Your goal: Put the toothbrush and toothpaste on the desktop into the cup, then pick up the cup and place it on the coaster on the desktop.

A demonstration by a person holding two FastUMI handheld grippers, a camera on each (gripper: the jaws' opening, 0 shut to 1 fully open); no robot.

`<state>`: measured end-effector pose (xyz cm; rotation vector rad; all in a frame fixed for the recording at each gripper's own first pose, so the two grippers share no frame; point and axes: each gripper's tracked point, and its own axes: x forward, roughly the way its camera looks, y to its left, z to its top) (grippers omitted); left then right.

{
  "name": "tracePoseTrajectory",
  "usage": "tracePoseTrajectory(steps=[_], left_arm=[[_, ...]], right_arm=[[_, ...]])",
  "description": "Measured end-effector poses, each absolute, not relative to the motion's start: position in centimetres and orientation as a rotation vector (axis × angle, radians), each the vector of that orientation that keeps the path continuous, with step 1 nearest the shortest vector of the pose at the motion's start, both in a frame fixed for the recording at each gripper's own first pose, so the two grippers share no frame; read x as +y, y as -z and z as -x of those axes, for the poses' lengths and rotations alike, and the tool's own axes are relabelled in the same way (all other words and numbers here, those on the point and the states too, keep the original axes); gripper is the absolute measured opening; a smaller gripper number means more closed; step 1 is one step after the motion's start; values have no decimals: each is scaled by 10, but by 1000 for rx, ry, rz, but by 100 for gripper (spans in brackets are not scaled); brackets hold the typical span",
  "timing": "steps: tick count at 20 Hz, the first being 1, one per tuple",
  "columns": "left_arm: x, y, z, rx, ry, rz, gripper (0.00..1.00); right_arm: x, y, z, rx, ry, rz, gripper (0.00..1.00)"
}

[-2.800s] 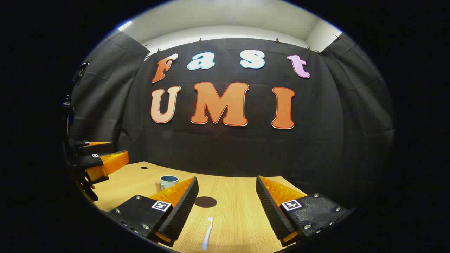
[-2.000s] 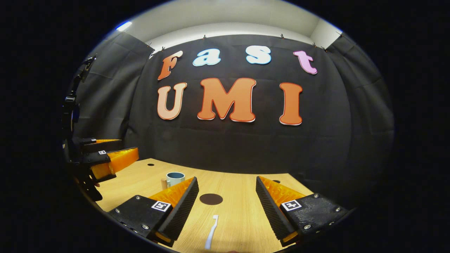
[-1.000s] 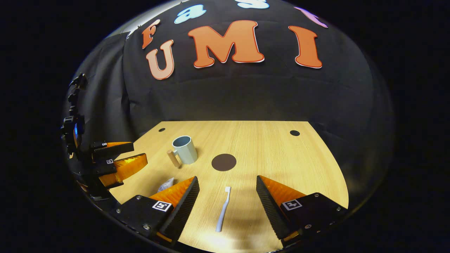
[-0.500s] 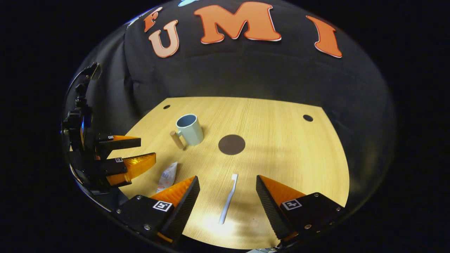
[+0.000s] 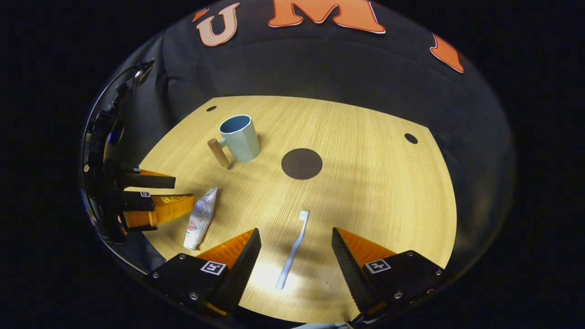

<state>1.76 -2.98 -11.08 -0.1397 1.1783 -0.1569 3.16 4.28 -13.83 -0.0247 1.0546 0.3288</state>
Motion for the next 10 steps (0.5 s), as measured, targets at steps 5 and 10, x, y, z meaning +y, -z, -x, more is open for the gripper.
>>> tracePoseTrajectory(steps=[5, 10], left_arm=[[-31, 149, -2, 1333, 159, 166, 98], [-30, 162, 2, 1415, 145, 175, 86]], right_arm=[[44, 180, -23, 1164, -324, 83, 88], [46, 203, -21, 1238, -336, 100, 83]])
